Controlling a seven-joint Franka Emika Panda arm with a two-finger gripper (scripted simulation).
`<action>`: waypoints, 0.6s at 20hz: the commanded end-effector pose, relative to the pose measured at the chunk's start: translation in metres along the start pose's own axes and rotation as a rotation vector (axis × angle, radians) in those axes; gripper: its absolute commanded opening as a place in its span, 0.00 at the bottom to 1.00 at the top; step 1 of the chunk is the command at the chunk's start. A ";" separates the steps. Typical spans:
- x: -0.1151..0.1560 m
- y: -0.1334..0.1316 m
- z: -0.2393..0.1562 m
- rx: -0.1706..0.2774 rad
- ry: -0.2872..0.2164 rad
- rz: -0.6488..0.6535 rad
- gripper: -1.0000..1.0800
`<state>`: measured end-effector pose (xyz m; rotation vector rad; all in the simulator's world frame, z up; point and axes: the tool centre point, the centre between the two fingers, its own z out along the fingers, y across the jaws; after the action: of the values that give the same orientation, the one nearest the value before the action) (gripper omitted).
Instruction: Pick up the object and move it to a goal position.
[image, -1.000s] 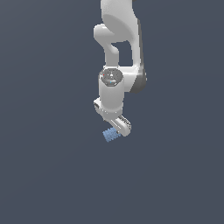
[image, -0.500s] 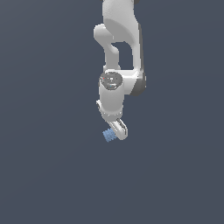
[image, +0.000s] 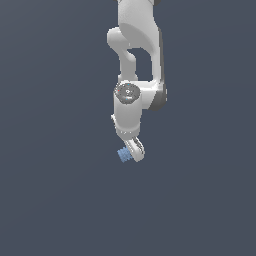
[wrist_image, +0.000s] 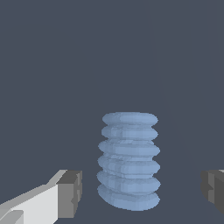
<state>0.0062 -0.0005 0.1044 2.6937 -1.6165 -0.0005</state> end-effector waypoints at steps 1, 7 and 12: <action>0.000 0.000 0.001 0.000 0.000 0.000 0.96; 0.000 0.001 0.024 0.000 0.000 0.003 0.96; 0.000 0.001 0.046 0.000 0.000 0.005 0.96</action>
<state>0.0048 -0.0009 0.0639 2.6895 -1.6221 -0.0015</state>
